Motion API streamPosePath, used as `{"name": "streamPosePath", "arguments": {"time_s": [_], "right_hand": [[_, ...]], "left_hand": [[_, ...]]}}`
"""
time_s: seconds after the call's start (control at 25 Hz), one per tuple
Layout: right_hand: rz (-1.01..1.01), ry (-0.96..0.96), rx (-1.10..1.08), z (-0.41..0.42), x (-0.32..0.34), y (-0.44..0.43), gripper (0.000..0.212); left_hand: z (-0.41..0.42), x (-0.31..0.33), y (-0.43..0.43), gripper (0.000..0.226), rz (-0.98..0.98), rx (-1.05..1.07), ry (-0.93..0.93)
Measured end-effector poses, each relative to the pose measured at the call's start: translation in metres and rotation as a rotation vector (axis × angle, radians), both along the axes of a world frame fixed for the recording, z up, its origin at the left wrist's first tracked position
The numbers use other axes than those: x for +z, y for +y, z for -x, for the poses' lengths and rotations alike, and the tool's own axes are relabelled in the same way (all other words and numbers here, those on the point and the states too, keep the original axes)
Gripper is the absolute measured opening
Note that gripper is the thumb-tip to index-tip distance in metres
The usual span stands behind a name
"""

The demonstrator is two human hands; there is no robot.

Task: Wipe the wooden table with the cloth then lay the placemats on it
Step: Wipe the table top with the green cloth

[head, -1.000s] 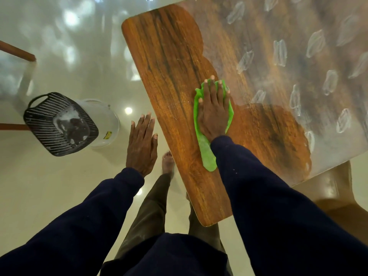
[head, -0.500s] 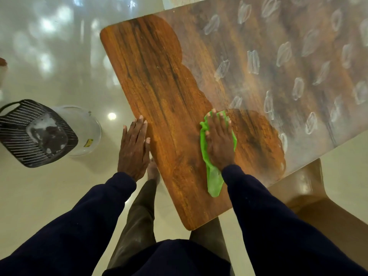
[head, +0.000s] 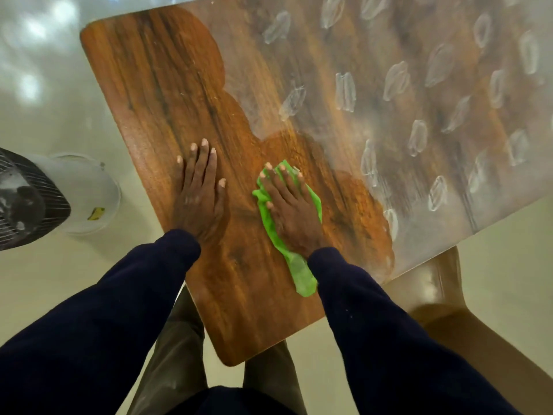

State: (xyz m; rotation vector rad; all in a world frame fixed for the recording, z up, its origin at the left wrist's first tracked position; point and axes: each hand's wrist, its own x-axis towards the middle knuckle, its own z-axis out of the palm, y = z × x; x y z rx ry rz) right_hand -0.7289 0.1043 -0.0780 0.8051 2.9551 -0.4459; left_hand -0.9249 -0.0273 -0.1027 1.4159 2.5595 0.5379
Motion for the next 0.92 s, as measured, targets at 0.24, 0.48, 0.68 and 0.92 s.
{"name": "streamPosePath", "arguments": {"time_s": [0.24,0.48,0.68,0.92], "right_hand": [[-0.115,0.002,-0.458,-0.005,-0.007,0.114,0.057],[-0.086,0.022,0.003,0.068,-0.01,0.079,0.056],[-0.035,0.057,0.246,0.018,-0.007,0.121,0.055],[-0.117,0.079,-0.179,0.112,-0.016,0.149,0.057]], "left_hand": [[-0.009,-0.005,0.014,0.059,0.012,0.091,0.038],[-0.008,-0.008,0.013,0.06,0.001,0.099,0.066],[-0.006,-0.013,0.014,0.059,-0.03,0.094,0.082],[-0.011,-0.007,0.015,0.059,-0.048,0.129,0.082]]}}
